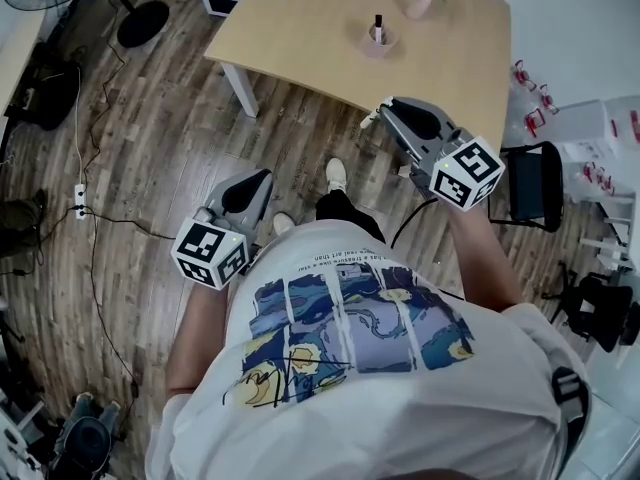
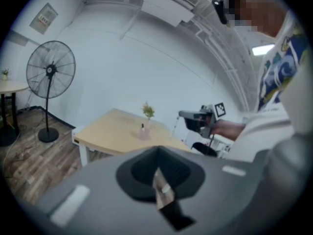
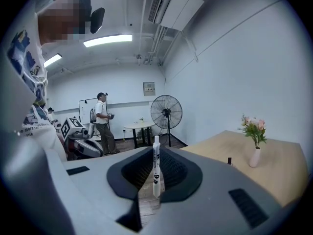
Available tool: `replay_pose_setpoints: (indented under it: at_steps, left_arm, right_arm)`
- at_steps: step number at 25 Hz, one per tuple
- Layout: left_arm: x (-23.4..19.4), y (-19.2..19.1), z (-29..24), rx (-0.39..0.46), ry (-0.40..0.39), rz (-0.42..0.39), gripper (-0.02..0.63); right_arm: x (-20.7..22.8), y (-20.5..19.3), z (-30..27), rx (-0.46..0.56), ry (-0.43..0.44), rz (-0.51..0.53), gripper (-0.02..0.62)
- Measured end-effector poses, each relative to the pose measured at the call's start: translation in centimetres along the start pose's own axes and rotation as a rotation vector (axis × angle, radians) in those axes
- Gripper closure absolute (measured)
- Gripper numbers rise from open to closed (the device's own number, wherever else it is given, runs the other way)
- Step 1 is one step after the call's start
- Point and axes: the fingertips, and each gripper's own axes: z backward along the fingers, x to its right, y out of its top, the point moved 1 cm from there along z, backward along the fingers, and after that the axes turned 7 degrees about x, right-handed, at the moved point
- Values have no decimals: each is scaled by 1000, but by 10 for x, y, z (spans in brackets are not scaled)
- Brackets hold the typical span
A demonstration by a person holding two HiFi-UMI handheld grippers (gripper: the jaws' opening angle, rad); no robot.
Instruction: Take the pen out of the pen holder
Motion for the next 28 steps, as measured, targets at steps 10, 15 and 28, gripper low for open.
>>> replay_pose_setpoints:
  at_steps: [10,15,28]
  left_arm:
    - [-6,-7,19,4,19,15,598]
    - [-9,-7,24,12,28,31,598]
    - [-24,-13,31,7,75,51,598]
  right_arm:
    - [-14,5,-8,3,9,8,558]
    - [-16,5,-14,-3,18,12,558]
    - [-8,-2,-30,-15,31,14,558]
